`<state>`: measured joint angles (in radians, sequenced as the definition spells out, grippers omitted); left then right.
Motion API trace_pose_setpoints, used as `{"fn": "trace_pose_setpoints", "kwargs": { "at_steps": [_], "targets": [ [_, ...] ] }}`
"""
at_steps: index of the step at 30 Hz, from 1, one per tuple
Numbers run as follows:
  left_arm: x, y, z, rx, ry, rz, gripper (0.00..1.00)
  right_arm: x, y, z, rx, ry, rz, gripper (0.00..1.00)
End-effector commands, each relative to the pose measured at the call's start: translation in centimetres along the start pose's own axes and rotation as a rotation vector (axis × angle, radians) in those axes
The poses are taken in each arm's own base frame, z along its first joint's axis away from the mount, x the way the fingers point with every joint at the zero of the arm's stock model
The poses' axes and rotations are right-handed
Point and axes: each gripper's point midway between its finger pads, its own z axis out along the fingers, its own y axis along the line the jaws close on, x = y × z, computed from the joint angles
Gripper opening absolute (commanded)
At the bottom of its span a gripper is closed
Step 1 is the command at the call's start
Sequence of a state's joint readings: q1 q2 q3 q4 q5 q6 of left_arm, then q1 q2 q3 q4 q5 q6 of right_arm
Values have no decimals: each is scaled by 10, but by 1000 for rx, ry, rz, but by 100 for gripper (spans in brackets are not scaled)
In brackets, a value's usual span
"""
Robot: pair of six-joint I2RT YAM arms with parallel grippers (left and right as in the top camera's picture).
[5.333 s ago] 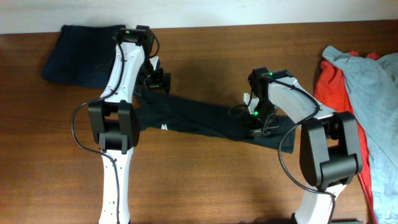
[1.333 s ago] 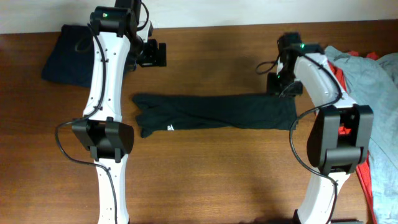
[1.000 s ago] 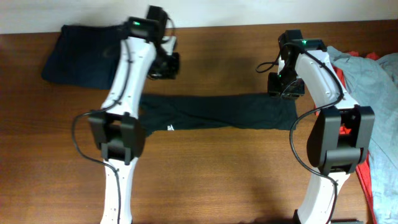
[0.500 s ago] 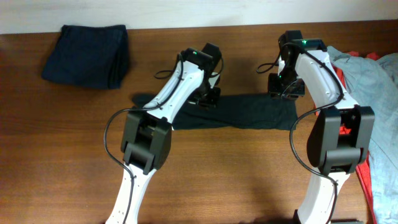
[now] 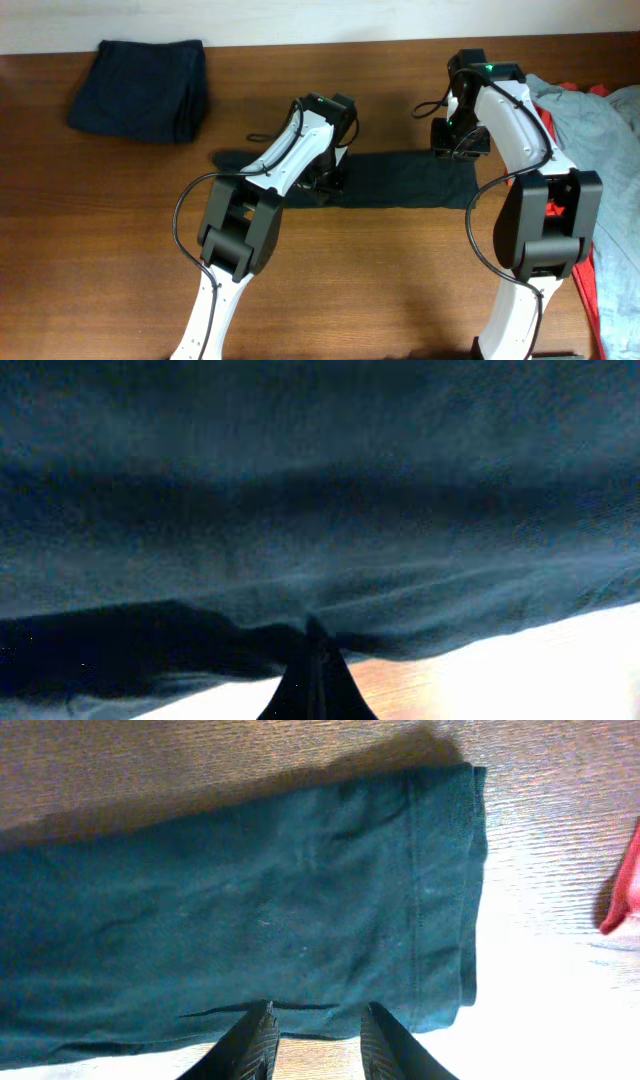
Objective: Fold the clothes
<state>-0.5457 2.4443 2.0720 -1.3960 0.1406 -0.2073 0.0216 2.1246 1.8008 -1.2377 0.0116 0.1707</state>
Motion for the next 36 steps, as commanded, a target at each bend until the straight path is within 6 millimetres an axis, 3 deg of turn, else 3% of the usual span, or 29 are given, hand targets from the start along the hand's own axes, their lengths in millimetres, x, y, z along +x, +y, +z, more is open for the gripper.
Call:
{"fn": "trace_pose_setpoints", "kwargs": {
  "at_steps": [1,6,8,11,15,18,21,25,26,31,35,36],
  "targets": [
    [7,3,-6,-14,15,-15,1,-3,-13,-4,32,-16,-1,33],
    [2,14,-22,-78,-45,-15,1,-16,-38,-4,28,-54,35,35],
    [-2,21,-34,-86,-83,-29,0,-18,-50,-3,18,-57,32,40],
    [-15,43,-55,-94,-163,-89,2,-17,-55,4,-112,-37,-11,53],
    [-29,82,-67,-73,-217,-177,13,-14,-65,23,-195,-25,-32,57],
    [-30,118,-71,-55,-224,-257,18,-10,-60,41,-252,-30,-82,58],
    [-30,135,-72,-50,-229,-293,22,-6,-57,56,-258,-34,-93,65],
    [-29,150,-74,-46,-232,-327,24,5,-46,87,-294,-46,-137,66],
    [-29,151,-74,-46,-233,-330,24,9,-44,94,-298,-47,-138,66],
    [-32,152,-74,-46,-244,-330,24,24,-27,107,-383,-38,-138,35],
    [-33,152,-75,-45,-249,-329,23,25,-20,107,-391,-33,-151,27],
    [-33,152,-75,-46,-248,-329,20,25,-19,107,-395,-34,-153,20]
  ]
}}
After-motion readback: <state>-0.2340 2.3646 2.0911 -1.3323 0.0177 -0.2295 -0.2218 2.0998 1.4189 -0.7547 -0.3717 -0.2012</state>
